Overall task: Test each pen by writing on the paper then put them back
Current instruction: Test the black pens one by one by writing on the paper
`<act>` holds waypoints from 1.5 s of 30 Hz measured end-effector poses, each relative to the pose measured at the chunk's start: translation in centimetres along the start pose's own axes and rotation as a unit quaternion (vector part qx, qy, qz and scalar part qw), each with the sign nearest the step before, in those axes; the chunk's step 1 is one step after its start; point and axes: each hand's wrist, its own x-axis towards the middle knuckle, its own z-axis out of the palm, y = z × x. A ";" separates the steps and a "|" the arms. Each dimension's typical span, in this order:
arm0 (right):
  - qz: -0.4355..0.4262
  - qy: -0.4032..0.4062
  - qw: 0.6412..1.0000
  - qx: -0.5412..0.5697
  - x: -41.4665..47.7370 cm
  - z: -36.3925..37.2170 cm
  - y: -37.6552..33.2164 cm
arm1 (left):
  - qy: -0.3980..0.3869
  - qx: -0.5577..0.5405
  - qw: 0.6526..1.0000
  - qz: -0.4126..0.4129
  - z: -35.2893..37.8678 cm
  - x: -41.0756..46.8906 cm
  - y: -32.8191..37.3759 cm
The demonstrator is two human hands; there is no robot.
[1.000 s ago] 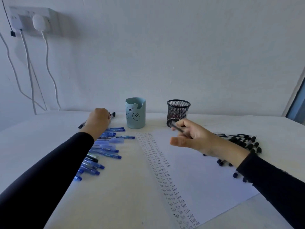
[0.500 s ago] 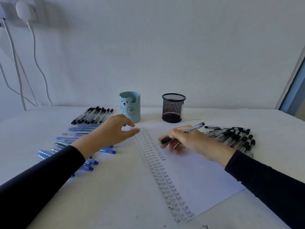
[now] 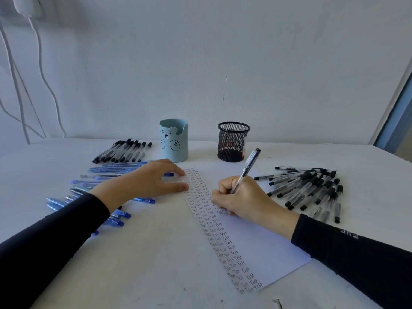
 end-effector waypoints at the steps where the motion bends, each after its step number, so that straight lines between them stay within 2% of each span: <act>1: 0.000 -0.001 1.000 -0.001 0.0 0.0 0.0 | -0.001 0.002 1.000 -0.001 0.0 0.0 0.0; 45: -0.004 -0.005 1.000 0.000 0.2 -0.3 0.3 | -0.011 0.013 1.000 0.002 -0.2 -0.2 0.4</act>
